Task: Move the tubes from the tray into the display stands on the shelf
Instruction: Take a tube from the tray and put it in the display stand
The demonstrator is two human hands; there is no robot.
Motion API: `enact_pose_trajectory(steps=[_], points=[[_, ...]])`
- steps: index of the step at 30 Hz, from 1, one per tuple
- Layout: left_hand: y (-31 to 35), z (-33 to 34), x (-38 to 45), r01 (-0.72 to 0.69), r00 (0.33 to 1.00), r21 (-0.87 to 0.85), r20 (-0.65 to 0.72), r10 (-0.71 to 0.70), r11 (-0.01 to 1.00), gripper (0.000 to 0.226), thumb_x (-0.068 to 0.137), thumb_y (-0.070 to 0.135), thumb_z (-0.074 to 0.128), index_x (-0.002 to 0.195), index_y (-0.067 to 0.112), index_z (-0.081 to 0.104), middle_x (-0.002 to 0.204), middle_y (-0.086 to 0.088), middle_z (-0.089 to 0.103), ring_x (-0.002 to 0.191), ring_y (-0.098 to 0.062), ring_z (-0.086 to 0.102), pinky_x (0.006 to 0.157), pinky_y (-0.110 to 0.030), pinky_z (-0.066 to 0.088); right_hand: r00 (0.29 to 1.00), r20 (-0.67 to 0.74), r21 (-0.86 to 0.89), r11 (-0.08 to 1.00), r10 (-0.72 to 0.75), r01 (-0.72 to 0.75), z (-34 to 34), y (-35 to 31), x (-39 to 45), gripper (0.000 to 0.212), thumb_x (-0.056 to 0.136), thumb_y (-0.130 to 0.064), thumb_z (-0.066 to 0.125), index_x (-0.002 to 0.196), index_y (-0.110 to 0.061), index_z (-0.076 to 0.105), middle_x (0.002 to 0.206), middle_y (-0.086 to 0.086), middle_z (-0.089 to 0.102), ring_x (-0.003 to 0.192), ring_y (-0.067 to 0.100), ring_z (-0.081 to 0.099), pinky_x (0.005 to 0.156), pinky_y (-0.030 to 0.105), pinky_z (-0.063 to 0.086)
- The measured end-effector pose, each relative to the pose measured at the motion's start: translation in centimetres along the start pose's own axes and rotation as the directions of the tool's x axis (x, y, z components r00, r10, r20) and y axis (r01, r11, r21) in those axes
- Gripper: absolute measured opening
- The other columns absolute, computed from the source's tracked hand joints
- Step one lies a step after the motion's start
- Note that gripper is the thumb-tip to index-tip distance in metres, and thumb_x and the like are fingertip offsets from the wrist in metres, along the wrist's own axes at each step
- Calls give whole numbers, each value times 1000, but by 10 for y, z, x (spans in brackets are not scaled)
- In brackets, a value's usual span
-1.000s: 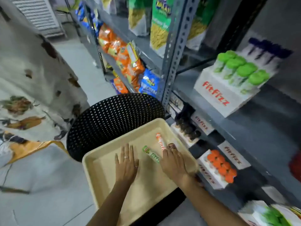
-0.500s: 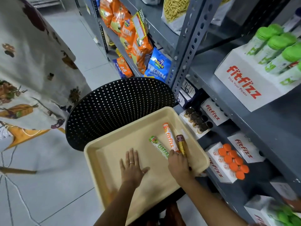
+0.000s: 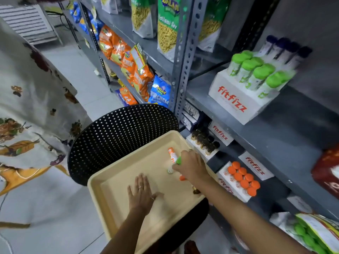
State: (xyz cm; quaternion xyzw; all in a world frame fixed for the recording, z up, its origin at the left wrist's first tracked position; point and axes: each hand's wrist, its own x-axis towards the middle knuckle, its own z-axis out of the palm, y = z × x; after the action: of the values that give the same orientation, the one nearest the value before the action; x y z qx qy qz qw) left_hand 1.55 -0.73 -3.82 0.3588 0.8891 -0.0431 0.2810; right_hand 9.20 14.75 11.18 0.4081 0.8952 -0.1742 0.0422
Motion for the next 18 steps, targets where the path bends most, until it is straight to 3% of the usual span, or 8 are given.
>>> enact_pose_trajectory(steps=[3,6,8,13,15,18], points=[[17,-20,-7,-74,995,85,-54,79,994,82,95,60,21,147,6,-14,158,-10,-18,146,-26,-14,117,-53,2,999,-12,80,996,47,-46,-49,12,-12,41,76,-36,67,96,0,60,109,19,61,104,36,55,80,37,46],[48,-47,-14,-157,978,107,-120,169,982,77,97,54,20,146,5,-14,158,-9,-18,146,-25,-14,118,-51,1,994,-69,111,991,88,-80,-101,27,-28,38,72,-38,70,67,-6,51,101,21,65,97,36,60,68,34,44],[76,-67,-19,-231,953,105,-174,247,967,73,100,48,21,146,5,-14,159,-9,-16,147,-25,-13,118,-49,2,980,-132,165,978,148,-125,-132,41,-43,36,70,-33,71,67,-5,49,98,23,62,99,37,59,66,32,41],[158,-114,-37,-426,827,135,-341,446,894,71,100,44,26,148,5,-8,160,-9,-12,148,-21,-5,118,-43,6,926,-255,226,948,278,-223,-202,85,-85,40,70,-34,69,88,1,61,102,27,63,102,39,58,77,35,48],[192,-128,-46,-515,764,113,-389,515,850,70,100,44,27,148,6,-8,160,-9,-11,147,-21,-6,119,-42,4,901,-296,248,937,317,-248,-224,103,-104,34,70,-32,67,82,-2,63,91,26,67,92,39,64,81,36,55],[240,-141,-63,-629,673,101,-425,605,771,70,100,45,28,149,7,-5,160,-9,-9,147,-22,-6,119,-44,2,855,-345,299,909,387,-291,-253,124,-134,32,70,-30,66,76,1,67,72,21,70,69,35,69,65,33,59]])
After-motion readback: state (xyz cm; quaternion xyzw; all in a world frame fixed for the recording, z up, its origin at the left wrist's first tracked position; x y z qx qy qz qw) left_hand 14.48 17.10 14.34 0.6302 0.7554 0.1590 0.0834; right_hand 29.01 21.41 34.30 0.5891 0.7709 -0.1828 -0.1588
